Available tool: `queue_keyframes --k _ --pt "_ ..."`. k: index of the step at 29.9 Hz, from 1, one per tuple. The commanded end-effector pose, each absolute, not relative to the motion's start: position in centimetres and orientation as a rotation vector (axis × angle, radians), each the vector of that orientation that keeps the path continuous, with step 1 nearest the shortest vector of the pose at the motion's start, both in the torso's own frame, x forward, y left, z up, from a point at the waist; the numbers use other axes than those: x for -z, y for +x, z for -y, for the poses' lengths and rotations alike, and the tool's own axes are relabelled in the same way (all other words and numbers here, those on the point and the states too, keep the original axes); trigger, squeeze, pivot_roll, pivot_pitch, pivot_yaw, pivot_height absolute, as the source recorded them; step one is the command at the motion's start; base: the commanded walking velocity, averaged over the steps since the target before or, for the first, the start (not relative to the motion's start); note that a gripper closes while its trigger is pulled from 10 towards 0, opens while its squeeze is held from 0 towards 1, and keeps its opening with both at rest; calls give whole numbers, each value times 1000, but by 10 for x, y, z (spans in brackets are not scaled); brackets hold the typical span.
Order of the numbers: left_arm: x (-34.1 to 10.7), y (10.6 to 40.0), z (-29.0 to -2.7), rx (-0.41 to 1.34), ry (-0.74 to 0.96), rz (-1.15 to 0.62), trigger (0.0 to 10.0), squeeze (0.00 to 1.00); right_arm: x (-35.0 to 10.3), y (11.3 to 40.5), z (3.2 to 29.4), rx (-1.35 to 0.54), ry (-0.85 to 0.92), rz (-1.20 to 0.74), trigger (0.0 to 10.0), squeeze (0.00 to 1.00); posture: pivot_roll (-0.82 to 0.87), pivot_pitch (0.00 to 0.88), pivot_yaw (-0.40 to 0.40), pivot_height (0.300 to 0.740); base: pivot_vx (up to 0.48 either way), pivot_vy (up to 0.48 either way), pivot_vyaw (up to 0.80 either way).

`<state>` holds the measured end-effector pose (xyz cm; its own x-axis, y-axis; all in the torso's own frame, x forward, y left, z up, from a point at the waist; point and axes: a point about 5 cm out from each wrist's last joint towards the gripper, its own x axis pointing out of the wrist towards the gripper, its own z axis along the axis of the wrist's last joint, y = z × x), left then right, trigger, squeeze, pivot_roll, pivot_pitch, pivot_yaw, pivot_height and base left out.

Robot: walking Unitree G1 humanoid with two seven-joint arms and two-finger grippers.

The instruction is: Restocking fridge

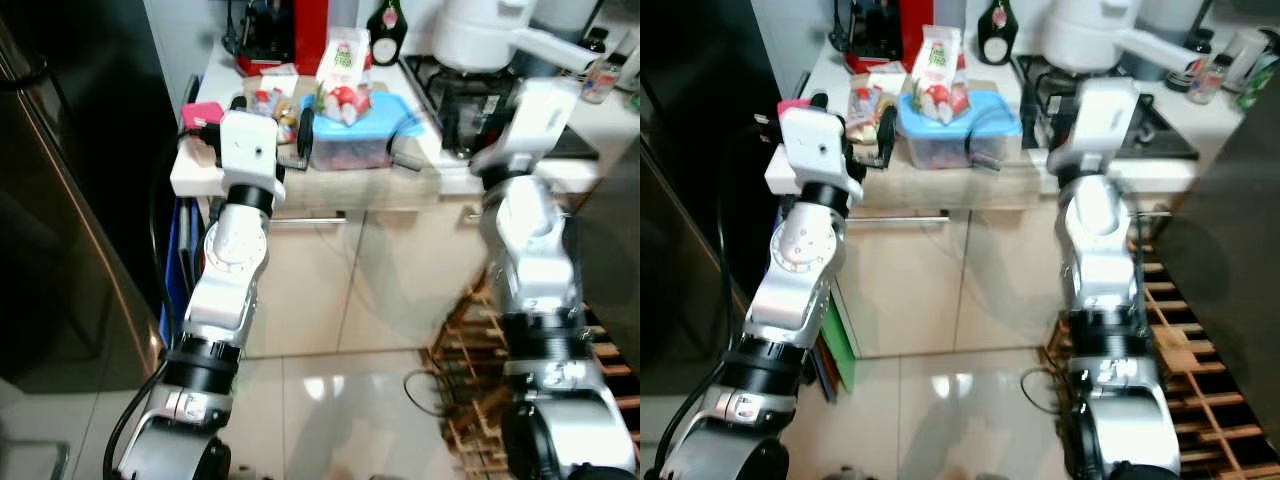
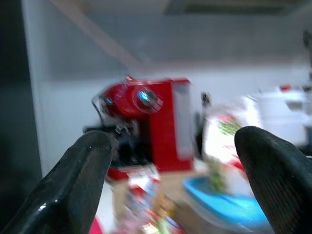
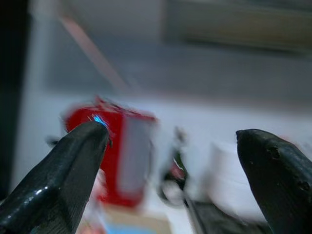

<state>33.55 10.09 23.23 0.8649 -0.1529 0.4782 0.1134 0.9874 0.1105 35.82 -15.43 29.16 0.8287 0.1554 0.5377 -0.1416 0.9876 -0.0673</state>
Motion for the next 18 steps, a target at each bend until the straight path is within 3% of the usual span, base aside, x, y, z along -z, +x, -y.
queue_keyframes --k 1,6,9,18 --pt "-247 334 -96 168 66 553 10000 0 -304 358 155 -240 -41 557 10000 0 -104 0 -23 740 480 0 0" --pt "-249 335 -91 199 10 539 10000 0 -306 371 163 -410 -135 407 10000 0 -103 0 -24 740 480 0 0" --pt "-250 335 -89 214 -2 529 10000 0 -300 380 176 -382 -212 350 10000 0 -98 0 -27 740 437 0 0" --pt "-256 331 -89 230 -20 551 10000 0 -313 392 197 -448 -249 243 10000 0 -83 0 -34 740 0 0 0"
